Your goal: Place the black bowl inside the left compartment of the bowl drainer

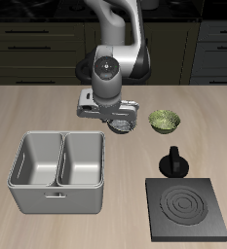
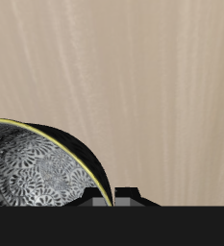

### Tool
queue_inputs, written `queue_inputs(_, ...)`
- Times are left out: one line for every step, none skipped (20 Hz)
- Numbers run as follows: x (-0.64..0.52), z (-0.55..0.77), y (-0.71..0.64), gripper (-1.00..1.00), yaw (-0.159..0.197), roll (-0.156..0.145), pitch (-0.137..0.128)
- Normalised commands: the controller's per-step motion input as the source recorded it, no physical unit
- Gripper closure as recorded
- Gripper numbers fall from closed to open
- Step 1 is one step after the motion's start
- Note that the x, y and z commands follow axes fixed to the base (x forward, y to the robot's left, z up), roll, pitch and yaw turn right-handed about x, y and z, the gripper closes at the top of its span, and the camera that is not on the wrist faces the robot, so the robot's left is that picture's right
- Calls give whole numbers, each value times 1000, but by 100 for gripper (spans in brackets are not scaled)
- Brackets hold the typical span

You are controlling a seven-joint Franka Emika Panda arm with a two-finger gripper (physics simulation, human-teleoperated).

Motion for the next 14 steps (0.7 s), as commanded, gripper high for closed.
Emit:
queue_inputs(-29, 404, -52, 100, 24, -18, -75)
queue_inputs(-22, 445, -62, 100, 38, -14, -91)
queue_inputs(-31, 443, -38, 100, -1, 0, -60)
queue_inputs(-75, 882, -107, 100, 43, -31, -174)
queue_inputs(-34, 595, -120, 100, 6, -21, -94)
queue_inputs(-23, 386, -100, 100, 16, -10, -76)
queue_inputs(-12, 581, -119, 100, 16, -38, -102)
queue_inputs(6, 108, -41, 100, 6, -4, -15)
queue_inputs(-9, 537, -118, 100, 24, -21, -85)
queue_inputs(-32, 442, -42, 100, 31, -21, -72)
queue_inputs(-25, 433, -68, 100, 30, -22, -63)
queue_inputs(7, 377, -100, 100, 6, -20, -48)
queue_inputs(-8, 360, -113, 100, 3, -16, -44)
queue_inputs(-39, 365, -110, 100, 15, -20, -70)
